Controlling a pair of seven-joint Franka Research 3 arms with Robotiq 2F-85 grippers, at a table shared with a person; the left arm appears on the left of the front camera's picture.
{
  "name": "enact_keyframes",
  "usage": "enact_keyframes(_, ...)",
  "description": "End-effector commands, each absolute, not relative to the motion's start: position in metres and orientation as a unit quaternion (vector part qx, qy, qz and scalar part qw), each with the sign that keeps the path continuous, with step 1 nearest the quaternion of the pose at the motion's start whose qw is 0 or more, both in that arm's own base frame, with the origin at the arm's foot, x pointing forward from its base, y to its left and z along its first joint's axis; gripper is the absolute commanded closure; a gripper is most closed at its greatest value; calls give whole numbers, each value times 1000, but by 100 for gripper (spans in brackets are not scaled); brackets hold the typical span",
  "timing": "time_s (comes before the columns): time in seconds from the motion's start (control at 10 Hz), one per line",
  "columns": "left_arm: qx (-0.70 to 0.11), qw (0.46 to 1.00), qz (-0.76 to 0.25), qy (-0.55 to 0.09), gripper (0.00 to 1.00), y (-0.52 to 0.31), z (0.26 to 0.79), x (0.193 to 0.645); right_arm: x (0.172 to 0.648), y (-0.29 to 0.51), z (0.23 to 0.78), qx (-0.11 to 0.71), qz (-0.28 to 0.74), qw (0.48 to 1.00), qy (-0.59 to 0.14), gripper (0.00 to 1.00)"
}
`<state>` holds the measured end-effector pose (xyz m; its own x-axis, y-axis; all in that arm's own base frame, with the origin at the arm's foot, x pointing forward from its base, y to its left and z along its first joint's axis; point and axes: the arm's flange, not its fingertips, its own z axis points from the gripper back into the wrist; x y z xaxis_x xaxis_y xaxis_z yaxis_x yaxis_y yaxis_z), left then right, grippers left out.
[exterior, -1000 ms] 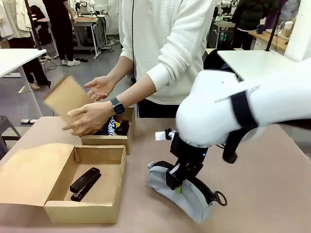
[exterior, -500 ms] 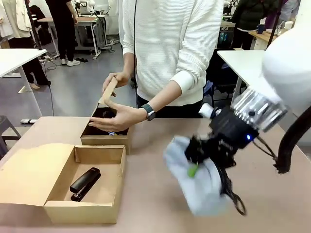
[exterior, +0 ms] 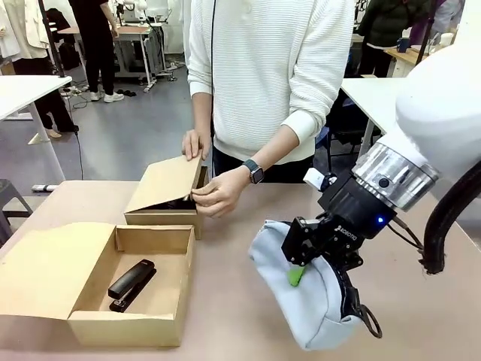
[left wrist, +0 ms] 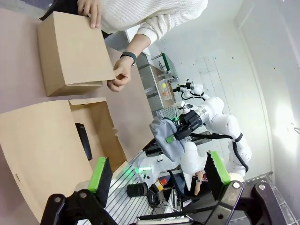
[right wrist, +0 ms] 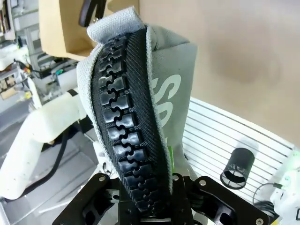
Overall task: Place items inside the box.
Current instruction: Pick up a Pencil pouch or Stapler and place it inside the Mailer Box closest to the robot.
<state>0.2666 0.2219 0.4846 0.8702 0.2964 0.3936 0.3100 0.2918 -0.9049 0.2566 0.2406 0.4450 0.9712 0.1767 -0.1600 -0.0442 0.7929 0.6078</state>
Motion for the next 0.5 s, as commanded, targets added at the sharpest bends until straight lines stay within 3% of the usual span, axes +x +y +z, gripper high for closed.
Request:
enact_keyframes(0.0,-593,762,-10,-260,0,220,485,264,261,236,446,316,68,941,101,100)
enact_keyframes(0.1,-593,762,-10,-260,0,220,485,264,261,236,446,316,68,941,101,100)
enact_keyframes(0.2,-593,762,-10,-260,0,220,485,264,257,240,445,316,61,941,105,93)
enact_keyframes(0.4,-593,762,-10,-260,0,220,485,264,258,251,445,286,61,953,80,93)
